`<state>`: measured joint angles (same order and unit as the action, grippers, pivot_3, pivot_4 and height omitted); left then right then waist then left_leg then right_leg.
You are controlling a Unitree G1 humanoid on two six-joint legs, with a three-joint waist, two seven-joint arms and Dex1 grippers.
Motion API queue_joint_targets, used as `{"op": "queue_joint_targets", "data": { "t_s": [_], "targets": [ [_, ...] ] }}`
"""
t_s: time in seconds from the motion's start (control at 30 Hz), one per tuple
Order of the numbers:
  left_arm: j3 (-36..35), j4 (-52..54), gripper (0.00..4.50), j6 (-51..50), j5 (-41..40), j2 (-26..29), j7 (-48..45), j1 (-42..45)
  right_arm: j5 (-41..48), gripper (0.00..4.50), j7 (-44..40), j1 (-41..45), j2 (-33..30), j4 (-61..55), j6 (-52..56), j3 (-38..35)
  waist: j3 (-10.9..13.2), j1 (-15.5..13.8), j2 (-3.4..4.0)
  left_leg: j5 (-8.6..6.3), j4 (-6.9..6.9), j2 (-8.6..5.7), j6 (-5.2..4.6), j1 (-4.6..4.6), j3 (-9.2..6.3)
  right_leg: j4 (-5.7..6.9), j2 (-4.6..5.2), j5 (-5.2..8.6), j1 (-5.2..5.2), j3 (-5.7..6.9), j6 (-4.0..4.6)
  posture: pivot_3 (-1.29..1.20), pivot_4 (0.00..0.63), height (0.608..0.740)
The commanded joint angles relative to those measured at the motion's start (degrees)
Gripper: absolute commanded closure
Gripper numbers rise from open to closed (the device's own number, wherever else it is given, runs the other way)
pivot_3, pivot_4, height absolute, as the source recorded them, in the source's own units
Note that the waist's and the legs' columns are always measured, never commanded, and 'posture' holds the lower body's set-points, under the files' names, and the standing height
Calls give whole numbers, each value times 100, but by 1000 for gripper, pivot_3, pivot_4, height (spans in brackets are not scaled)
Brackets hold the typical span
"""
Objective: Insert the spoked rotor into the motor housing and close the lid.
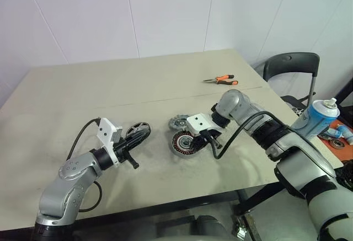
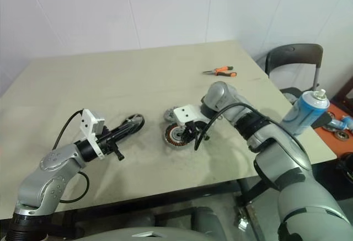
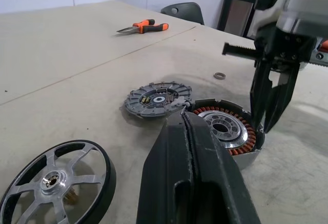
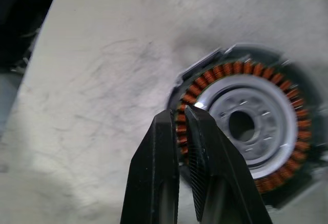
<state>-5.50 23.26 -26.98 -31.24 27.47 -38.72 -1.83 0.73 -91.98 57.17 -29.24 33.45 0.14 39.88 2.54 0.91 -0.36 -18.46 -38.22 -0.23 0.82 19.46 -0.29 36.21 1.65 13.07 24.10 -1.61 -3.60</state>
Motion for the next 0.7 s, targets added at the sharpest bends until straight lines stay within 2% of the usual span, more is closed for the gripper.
{"op": "queue_joint_targets", "data": {
  "t_s": [0.03, 0.07, 0.13, 0.23, 0.37, 0.53, 0.63, 0.7],
  "targets": [
    [-60, 94, 4500, 117, -8, 34, -23, 79, -201, 3529, -14, -6, -30, -47, -46, -209, 0, -2, 0, 0, 0, 0, 0, 1, 0, 0, 0, 0, 0, 0, 0, 0, 0, 740],
    [-60, 101, 4500, 113, -11, 34, -23, 81, -49, 3208, -26, 22, -76, -138, 171, -184, 0, -7, 0, 0, 0, -1, 0, 1, 0, -1, 0, 0, 0, 0, 0, 0, 0, 740],
    [-60, 118, 4500, 100, -13, 37, -15, 83, 470, 3208, -49, 130, -346, -437, 529, 3, 0, -15, 1, 0, -1, -2, 0, 2, 0, -1, 1, 0, 0, 0, 0, 0, 0, 740],
    [-54, 157, 4500, 80, -21, 42, -5, 75, 800, 3208, -52, 293, -599, -594, 734, -52, 0, -14, 1, 0, -2, -3, 0, 3, 0, -3, 5, 1, 0, 0, 1, 0, 0, 740],
    [-85, 209, 4500, 52, -69, 37, 10, 53, 948, 3208, 146, 503, -564, -409, 996, -922, 0, 10, 0, 0, -1, 1, 0, 0, 0, -2, 0, 4, 0, 0, 7, 0, 0, 740],
    [-186, 187, 4500, 21, -212, -126, 186, 123, 914, 3208, 1980, 219, -512, 131, 1090, -2277, -3, -32, -6, 0, -1, 2, 0, 0, -1, -1, 0, 3, -3, 0, 6, 0, 0, 740],
    [-145, 115, 4500, 23, -185, -100, 175, 229, 935, 3208, 2933, -725, -594, -195, 1319, -2919, -26, -73, -42, 0, 1, -2, -1, 4, -4, -13, 8, 3, -10, 1, 7, 0, 0, 740],
    [-84, 35, 4500, -2, -186, -64, 109, 325, 946, 3208, 4119, -1314, -408, -321, 1651, -3518, -26, -89, -41, -1, 1, -3, -2, 3, -6, -21, 10, 3, -18, 1, 7, 0, 0, 740]
  ]
}}
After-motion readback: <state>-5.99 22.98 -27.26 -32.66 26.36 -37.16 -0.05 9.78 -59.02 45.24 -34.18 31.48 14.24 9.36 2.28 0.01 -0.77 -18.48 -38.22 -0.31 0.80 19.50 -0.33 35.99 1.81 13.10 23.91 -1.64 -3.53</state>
